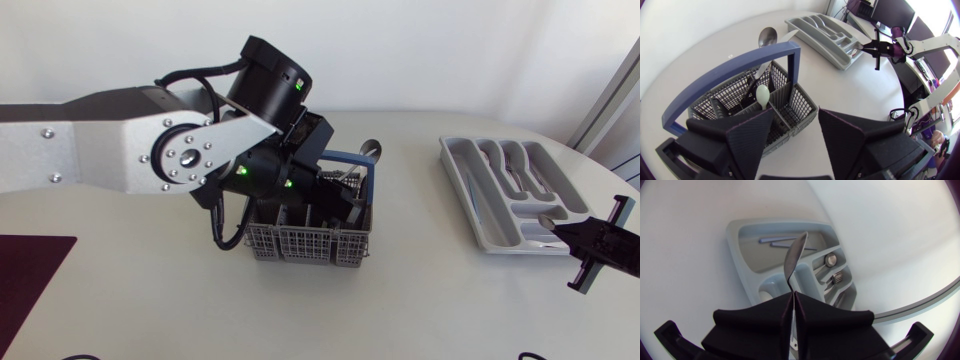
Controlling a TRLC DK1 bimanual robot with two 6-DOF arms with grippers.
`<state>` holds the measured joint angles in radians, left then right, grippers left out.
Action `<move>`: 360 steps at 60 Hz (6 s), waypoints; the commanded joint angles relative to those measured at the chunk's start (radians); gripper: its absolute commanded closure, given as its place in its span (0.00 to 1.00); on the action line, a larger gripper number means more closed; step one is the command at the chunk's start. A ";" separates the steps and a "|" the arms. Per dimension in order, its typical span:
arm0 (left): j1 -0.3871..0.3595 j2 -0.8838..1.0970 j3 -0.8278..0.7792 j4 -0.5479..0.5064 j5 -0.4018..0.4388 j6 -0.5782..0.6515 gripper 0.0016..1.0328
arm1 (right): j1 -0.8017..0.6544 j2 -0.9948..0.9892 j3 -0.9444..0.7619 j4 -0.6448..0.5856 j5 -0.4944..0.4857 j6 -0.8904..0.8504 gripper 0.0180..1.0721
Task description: Sort the cutlery from the basket into the organizer compartments.
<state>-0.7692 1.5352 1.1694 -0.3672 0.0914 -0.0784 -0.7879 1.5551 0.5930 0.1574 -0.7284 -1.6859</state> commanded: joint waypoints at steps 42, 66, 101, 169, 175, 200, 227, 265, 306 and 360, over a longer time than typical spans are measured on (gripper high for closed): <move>-0.004 0.028 -0.024 0.004 -0.009 0.017 0.39 | -0.020 0.261 0.088 0.241 0.178 -0.189 0.83; 0.002 -0.001 -0.043 0.002 -0.009 0.023 0.39 | -0.010 0.152 0.016 0.209 0.215 -0.182 0.29; 0.022 -0.032 -0.073 0.004 -0.009 0.031 0.39 | 0.012 -0.061 0.105 -0.113 0.215 0.055 0.13; 0.077 0.194 -0.194 0.522 -0.084 0.104 0.39 | 0.470 -0.630 -0.139 -0.476 0.170 0.650 0.10; 0.079 0.201 -0.203 0.564 -0.091 0.112 0.39 | 0.481 -0.633 -0.147 -0.472 0.173 0.655 0.10; 0.084 0.249 -0.186 0.573 -0.035 0.127 0.44 | 0.489 -0.645 -0.163 -0.463 0.176 0.655 0.10; 0.085 0.206 -0.220 0.590 0.033 0.135 0.77 | 0.492 -0.650 -0.177 -0.450 0.176 0.652 0.10; 0.088 0.075 -0.301 0.613 0.079 0.164 0.91 | 0.519 -0.668 -0.179 -0.464 0.184 0.658 0.10; 0.131 -0.118 -0.330 0.530 0.274 0.072 0.96 | 0.618 -0.757 -0.183 -0.501 0.230 0.716 0.10; 0.117 -0.182 -0.198 0.381 0.751 -0.110 0.96 | 1.151 -0.774 0.033 -0.596 0.110 1.141 0.21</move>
<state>-0.6342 1.3293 0.9379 0.0162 0.8135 -0.1833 0.3458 0.7639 0.5987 -0.4305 -0.5941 -0.5838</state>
